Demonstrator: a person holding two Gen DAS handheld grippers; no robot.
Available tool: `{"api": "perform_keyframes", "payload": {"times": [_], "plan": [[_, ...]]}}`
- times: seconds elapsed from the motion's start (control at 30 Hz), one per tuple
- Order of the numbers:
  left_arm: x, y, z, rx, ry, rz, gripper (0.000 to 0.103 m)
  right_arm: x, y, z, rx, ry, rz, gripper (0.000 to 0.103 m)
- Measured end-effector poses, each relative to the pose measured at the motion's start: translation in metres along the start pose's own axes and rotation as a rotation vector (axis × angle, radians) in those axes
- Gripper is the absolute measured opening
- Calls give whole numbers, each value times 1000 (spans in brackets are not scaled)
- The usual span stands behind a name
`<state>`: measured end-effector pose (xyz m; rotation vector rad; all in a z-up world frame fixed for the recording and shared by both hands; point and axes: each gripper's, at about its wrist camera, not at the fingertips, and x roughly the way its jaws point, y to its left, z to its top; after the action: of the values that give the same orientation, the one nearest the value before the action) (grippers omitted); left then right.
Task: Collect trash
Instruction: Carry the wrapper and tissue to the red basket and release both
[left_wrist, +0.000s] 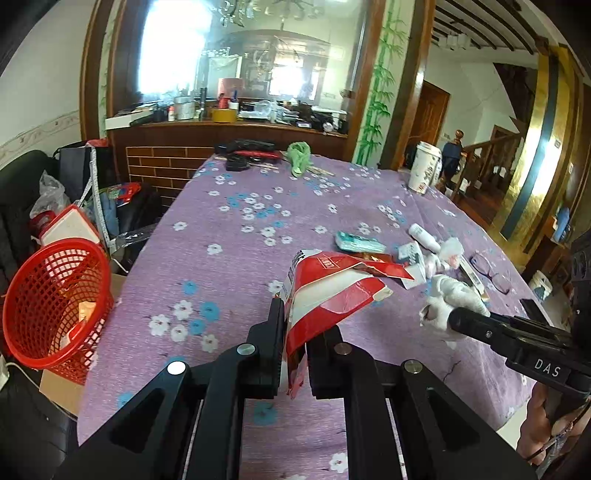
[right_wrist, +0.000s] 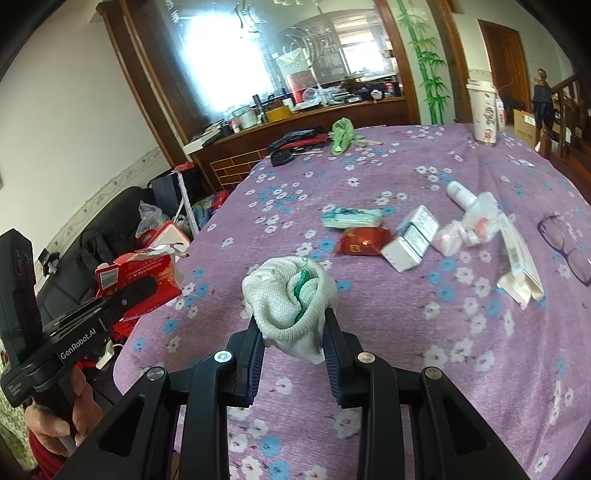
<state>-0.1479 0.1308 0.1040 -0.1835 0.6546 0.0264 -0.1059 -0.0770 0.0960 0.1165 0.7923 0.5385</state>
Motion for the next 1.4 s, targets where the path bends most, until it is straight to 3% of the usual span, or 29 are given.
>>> {"api": "perform_keyframes", "payload": {"times": [0.4,0.63,0.93,1.23,1.37,1.4], "plan": [[-22,72,8,-124,-60,89,10,36,58,25,-83,60,85,32],[-41,142,8,-236,-96,194,11,69,113,36,-148,116,163,32],[-53,233,-10,-385,-84,318,11,122,199,43,-243,188,253,32],[-45,268,-18,-427,-58,339,11,182,264,55,-263,248,314,35],[-43,273,-16,-423,-61,344,11,204,278,61,-233,267,335,42],[-43,273,-15,-420,-66,346,16,210,281,63,-229,271,338,44]]}}
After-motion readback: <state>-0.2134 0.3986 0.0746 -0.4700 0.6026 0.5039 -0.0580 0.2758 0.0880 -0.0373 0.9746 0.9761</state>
